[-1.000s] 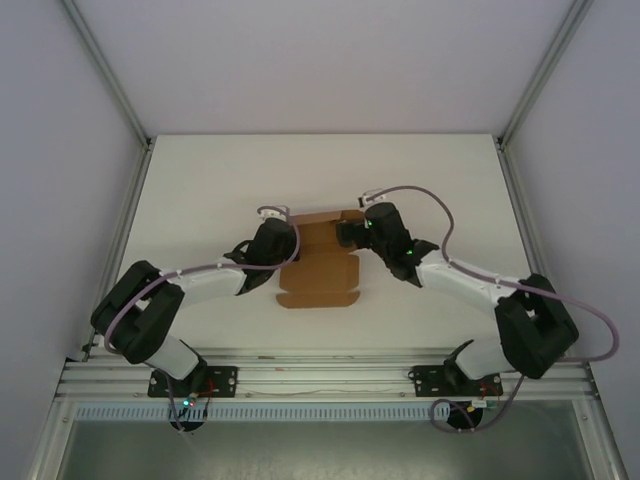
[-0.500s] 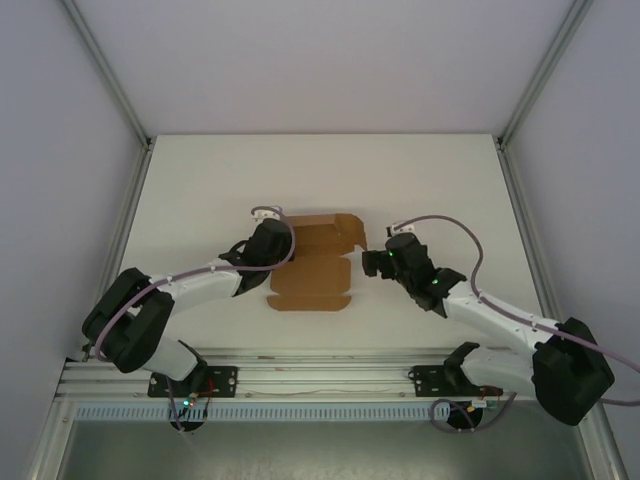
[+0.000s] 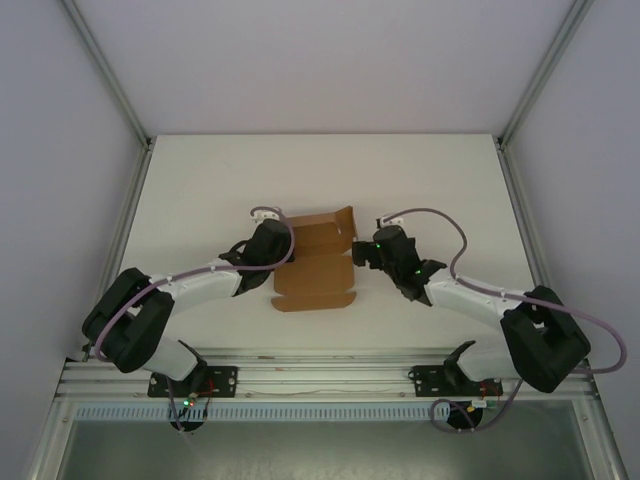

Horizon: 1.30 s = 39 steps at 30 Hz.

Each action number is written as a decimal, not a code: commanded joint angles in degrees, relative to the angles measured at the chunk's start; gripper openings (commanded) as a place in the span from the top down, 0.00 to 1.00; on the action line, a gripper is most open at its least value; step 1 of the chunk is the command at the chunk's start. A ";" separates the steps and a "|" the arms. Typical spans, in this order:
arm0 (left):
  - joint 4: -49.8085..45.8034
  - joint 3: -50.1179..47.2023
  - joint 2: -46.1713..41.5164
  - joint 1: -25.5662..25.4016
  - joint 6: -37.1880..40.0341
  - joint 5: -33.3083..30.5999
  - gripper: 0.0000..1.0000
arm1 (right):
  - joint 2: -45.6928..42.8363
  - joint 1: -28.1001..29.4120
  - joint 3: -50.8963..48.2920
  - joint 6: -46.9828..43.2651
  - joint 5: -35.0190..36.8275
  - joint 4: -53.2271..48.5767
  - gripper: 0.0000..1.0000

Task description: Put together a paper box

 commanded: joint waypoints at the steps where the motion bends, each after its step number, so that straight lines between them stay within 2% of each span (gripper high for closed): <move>1: -0.85 1.67 -0.29 -0.28 -1.43 0.47 1.00 | 0.79 -0.19 1.63 0.96 -2.26 5.52 0.00; 7: -0.18 2.10 0.52 -0.23 -2.14 1.27 1.00 | 1.72 0.36 1.66 -1.48 -10.69 8.05 0.00; 10: -0.12 2.28 0.60 -0.28 -2.17 2.01 1.00 | 2.61 2.01 1.71 -4.80 -9.85 8.39 0.00; 14: -0.76 2.06 0.37 -0.26 -2.14 0.77 1.00 | 1.72 2.36 1.30 -4.92 -6.76 7.82 0.00; 19: -1.09 1.45 -0.09 -0.24 -2.16 -0.79 1.00 | -7.12 2.42 -1.23 -6.83 -4.40 2.75 0.00; 23: -1.08 1.52 0.10 -0.19 -1.18 -0.91 1.00 | -16.77 1.81 -4.51 -8.96 -6.69 -2.69 0.00; 27: -0.94 1.37 0.06 -0.19 -0.13 -0.59 1.00 | -26.40 -1.83 -6.12 -9.70 -14.41 -8.96 0.00; 30: -0.93 1.23 -0.26 -0.19 -0.04 -0.22 1.00 | -31.21 -9.76 -6.87 -6.83 -22.66 -10.12 0.00; 32: -0.46 0.96 -0.53 -0.19 0.34 0.25 1.00 | -32.37 -15.87 -7.54 -5.69 -31.00 -8.36 0.00; 35: 0.19 0.81 -0.99 -0.19 0.96 1.57 1.00 | -29.33 -22.37 -6.69 -4.30 -41.55 -5.92 0.05; 39: 1.40 0.24 -1.66 -0.19 2.18 3.40 1.00 | -18.22 -26.45 -1.01 -8.43 -54.26 -6.79 0.21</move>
